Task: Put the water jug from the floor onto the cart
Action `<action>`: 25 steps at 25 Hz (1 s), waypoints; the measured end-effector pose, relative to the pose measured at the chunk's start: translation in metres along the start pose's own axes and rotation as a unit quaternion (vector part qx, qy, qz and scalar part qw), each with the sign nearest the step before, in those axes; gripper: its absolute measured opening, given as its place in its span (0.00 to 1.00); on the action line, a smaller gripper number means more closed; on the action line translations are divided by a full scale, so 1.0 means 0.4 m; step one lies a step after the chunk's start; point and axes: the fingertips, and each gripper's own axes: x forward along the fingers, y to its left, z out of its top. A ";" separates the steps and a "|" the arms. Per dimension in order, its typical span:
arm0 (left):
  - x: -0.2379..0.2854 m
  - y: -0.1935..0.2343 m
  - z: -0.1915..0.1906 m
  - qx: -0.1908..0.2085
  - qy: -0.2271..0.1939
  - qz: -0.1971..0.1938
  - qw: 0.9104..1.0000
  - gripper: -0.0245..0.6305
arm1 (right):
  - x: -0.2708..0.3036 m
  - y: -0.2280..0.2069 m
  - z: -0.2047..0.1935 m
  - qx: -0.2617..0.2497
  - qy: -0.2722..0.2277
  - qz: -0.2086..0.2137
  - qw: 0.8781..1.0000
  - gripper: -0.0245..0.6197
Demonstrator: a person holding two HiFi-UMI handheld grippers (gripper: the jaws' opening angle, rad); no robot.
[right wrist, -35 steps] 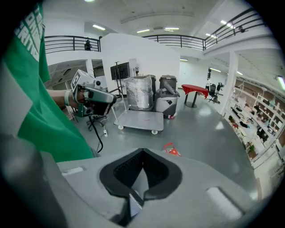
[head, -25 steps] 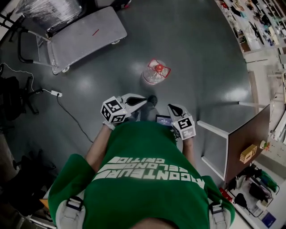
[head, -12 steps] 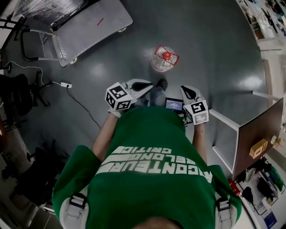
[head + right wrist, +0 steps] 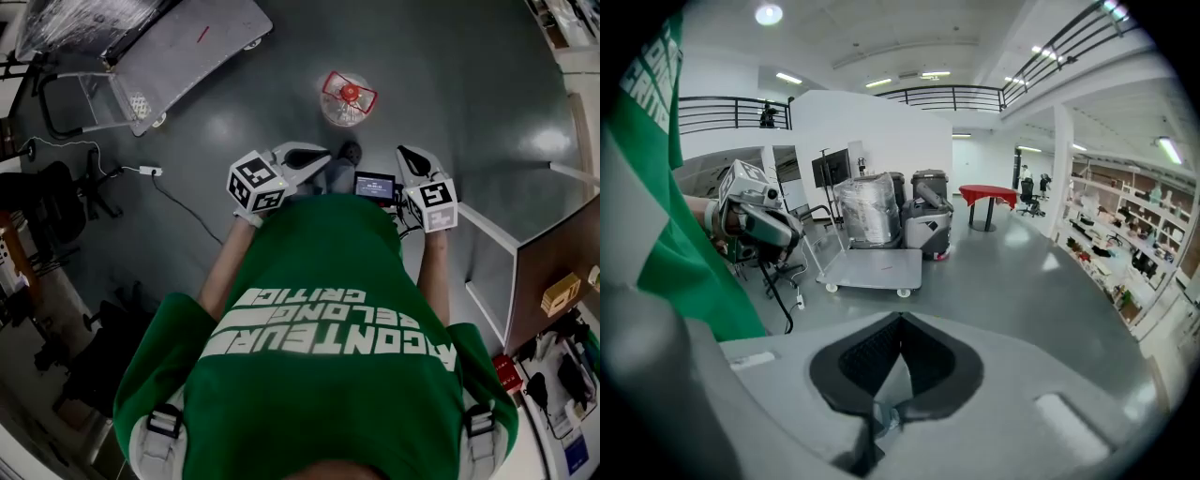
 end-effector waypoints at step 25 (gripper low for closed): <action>0.148 0.061 0.109 -0.030 -0.059 0.044 0.997 0.05 | 0.084 -0.248 0.010 -0.026 0.006 0.059 0.998 0.03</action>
